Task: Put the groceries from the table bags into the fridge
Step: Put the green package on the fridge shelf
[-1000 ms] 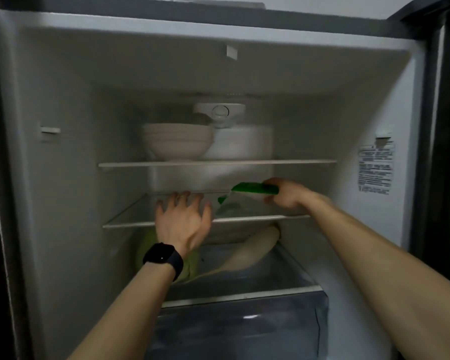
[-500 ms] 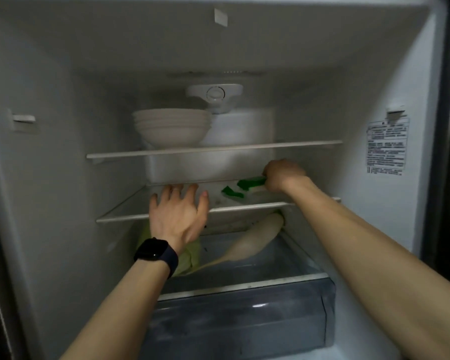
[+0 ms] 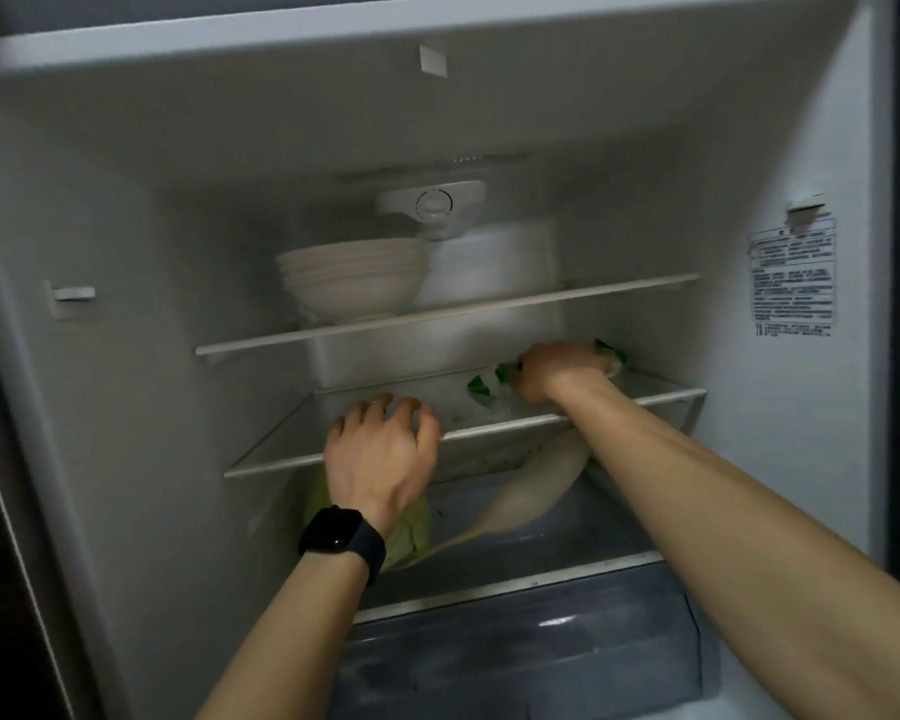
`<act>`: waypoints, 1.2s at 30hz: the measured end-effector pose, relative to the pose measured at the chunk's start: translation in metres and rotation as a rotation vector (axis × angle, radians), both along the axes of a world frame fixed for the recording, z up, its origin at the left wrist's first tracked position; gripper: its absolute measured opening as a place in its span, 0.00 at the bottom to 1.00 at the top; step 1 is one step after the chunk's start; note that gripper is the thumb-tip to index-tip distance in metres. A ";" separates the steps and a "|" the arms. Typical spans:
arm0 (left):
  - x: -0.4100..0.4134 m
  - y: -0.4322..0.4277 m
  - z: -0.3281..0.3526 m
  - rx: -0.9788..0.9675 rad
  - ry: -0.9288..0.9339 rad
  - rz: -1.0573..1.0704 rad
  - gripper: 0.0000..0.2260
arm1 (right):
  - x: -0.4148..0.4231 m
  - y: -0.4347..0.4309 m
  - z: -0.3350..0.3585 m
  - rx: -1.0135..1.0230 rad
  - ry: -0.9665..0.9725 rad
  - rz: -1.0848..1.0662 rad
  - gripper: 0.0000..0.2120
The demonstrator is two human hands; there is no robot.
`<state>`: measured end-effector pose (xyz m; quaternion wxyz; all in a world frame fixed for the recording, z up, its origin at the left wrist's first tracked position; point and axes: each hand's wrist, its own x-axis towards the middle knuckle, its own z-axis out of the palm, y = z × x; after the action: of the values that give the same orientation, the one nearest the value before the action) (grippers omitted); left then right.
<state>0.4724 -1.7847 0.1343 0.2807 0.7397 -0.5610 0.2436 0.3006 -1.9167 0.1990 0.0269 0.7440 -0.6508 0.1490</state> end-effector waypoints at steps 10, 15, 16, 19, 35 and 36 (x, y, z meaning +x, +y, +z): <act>-0.002 0.000 -0.002 -0.067 -0.062 0.007 0.22 | -0.038 0.081 -0.101 -0.623 -0.418 0.208 0.24; -0.006 0.010 -0.002 -0.061 0.021 -0.038 0.21 | -0.060 0.104 -0.147 -0.568 -0.507 0.362 0.25; -0.008 0.015 -0.006 -0.067 0.028 -0.036 0.20 | -0.067 0.115 -0.155 -0.537 -0.535 0.379 0.24; -0.023 0.049 -0.042 -0.151 0.099 -0.034 0.22 | -0.090 0.160 -0.185 -0.400 -0.645 0.406 0.21; -0.138 0.440 -0.338 0.353 0.471 0.150 0.28 | -0.164 0.448 -0.393 0.242 -0.494 0.783 0.18; -0.139 0.468 -0.344 0.372 0.493 0.199 0.27 | -0.159 0.465 -0.401 0.276 -0.467 0.816 0.18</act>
<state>0.3335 -1.3165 -0.2094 0.2426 0.8663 -0.4360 -0.0232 0.1415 -1.4515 -0.2017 -0.2792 0.8817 -0.3083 0.2227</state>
